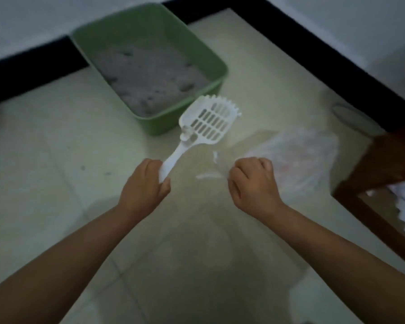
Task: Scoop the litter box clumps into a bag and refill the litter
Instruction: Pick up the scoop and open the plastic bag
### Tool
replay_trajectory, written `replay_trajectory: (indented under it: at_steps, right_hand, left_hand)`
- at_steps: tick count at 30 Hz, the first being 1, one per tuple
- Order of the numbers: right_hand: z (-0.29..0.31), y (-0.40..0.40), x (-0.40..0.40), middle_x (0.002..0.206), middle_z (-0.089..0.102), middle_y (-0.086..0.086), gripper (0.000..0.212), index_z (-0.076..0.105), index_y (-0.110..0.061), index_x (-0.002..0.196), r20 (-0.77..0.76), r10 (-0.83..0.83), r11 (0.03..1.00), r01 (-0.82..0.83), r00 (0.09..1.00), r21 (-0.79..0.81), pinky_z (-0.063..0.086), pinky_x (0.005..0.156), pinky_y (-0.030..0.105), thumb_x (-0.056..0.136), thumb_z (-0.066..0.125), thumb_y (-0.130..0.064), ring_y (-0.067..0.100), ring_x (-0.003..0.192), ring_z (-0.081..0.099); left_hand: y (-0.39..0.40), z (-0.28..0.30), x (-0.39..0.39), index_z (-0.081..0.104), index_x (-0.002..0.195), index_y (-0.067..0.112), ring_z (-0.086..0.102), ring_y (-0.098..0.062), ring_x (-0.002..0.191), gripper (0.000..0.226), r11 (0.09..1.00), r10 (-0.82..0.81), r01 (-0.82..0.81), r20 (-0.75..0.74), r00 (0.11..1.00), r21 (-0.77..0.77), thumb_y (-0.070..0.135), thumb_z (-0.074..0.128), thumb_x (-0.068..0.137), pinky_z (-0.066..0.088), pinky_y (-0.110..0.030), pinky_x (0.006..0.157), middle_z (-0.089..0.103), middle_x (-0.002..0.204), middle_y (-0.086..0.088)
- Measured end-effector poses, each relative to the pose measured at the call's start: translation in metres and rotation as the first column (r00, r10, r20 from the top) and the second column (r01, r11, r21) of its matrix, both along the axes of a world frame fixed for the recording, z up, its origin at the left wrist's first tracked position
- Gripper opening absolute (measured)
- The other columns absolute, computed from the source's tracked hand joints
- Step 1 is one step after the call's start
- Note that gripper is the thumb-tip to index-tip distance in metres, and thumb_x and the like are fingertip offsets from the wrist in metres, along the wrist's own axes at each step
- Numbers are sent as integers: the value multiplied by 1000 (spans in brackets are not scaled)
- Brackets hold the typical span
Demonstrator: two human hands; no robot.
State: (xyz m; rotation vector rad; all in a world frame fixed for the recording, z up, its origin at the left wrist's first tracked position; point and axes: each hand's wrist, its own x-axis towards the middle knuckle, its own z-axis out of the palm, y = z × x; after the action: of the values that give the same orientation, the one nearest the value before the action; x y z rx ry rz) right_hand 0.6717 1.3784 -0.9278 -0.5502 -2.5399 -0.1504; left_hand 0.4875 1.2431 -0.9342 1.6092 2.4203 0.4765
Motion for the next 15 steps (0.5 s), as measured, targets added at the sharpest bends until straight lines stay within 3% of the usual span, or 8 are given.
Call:
replay_trajectory:
  at_steps: [2, 5, 8, 15]
  right_hand:
    - [12, 10, -40, 64, 60, 10, 14, 54, -8, 58, -10, 27, 999, -27, 1000, 38, 26, 64, 32, 71, 48, -10, 26, 65, 47]
    - [30, 27, -84, 57, 56, 10, 16, 52, -8, 52, -16, 37, 995, -35, 999, 97, 24, 61, 31, 67, 47, -8, 25, 50, 52]
    - [44, 43, -111, 55, 54, 9, 15, 50, -10, 51, 8, 27, 986, -28, 1000, 162, 22, 60, 30, 66, 49, -8, 24, 48, 50]
    - [46, 71, -112, 53, 53, 8, 21, 51, -8, 52, -47, -15, 977, 24, 999, 213, 19, 58, 28, 72, 46, -11, 22, 46, 48]
  left_hand:
    - [-1, 18, -21, 55, 89, -8, 56, -38, 75, 52, 977, 198, -200, 27, 980, 78, 37, 31, 76, 44, -39, 59, 54, 84, -26]
    - [21, 42, -48, 48, 109, -5, 49, -36, 96, 35, 913, 397, -400, 59, 916, 75, 24, 43, 92, 33, -37, 72, 49, 107, -24]
    - [55, 60, -66, 44, 119, -4, 48, -36, 104, 36, 880, 466, -470, 61, 883, 73, 24, 42, 96, 37, -39, 80, 47, 117, -24]
    - [119, 52, -80, 33, 132, -4, 45, -35, 120, 46, 840, 529, -518, 29, 848, -158, 27, 37, 99, 38, -38, 94, 44, 132, -23]
